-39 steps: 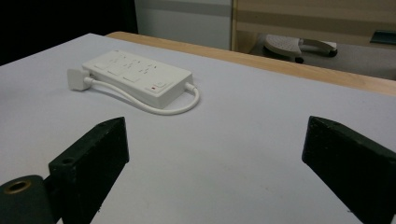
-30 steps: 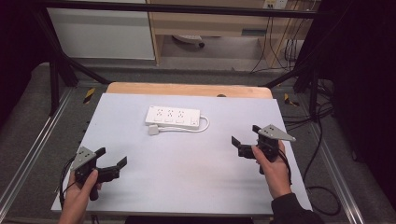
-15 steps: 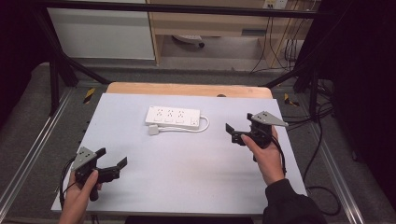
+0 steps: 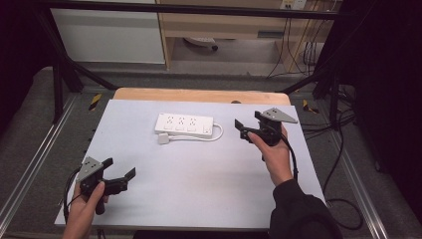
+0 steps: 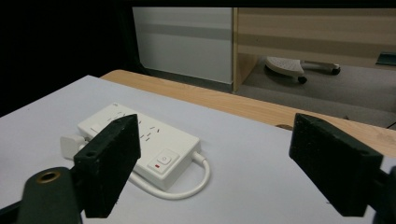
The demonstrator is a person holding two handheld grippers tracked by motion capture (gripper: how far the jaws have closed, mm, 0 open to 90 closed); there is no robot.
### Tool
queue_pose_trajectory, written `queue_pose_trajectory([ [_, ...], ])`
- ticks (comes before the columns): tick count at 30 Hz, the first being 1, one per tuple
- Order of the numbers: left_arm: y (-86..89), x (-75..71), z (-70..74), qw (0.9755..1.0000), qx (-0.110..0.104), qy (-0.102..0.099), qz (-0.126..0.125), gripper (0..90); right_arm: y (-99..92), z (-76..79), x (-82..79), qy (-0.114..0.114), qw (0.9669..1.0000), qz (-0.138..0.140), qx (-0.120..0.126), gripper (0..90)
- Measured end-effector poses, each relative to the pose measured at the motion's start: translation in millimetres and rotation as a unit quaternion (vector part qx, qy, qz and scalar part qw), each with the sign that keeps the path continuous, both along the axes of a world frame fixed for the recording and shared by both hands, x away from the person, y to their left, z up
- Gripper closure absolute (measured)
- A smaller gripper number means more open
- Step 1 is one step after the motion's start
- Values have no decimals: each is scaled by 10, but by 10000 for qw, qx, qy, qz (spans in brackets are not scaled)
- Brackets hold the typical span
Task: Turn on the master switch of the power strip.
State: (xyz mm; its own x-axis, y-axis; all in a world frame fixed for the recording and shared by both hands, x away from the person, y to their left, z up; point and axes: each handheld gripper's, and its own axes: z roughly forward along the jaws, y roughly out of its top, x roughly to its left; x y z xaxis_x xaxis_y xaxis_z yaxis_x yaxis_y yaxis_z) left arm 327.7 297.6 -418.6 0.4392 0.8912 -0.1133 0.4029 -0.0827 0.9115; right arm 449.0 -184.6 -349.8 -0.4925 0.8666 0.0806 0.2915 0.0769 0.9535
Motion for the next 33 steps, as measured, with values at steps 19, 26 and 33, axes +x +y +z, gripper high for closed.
queue_pose_trajectory([
  [19,3,-1,0,10000,33,-35,-7,55,195,-43,325,-59,9998,-101,-154,581],
  [26,7,-3,0,10000,46,-38,-14,55,251,-95,420,-113,9998,-95,-116,727],
  [33,9,-5,1,10000,54,-46,-32,55,313,-138,502,-164,9998,-106,-95,830],
])
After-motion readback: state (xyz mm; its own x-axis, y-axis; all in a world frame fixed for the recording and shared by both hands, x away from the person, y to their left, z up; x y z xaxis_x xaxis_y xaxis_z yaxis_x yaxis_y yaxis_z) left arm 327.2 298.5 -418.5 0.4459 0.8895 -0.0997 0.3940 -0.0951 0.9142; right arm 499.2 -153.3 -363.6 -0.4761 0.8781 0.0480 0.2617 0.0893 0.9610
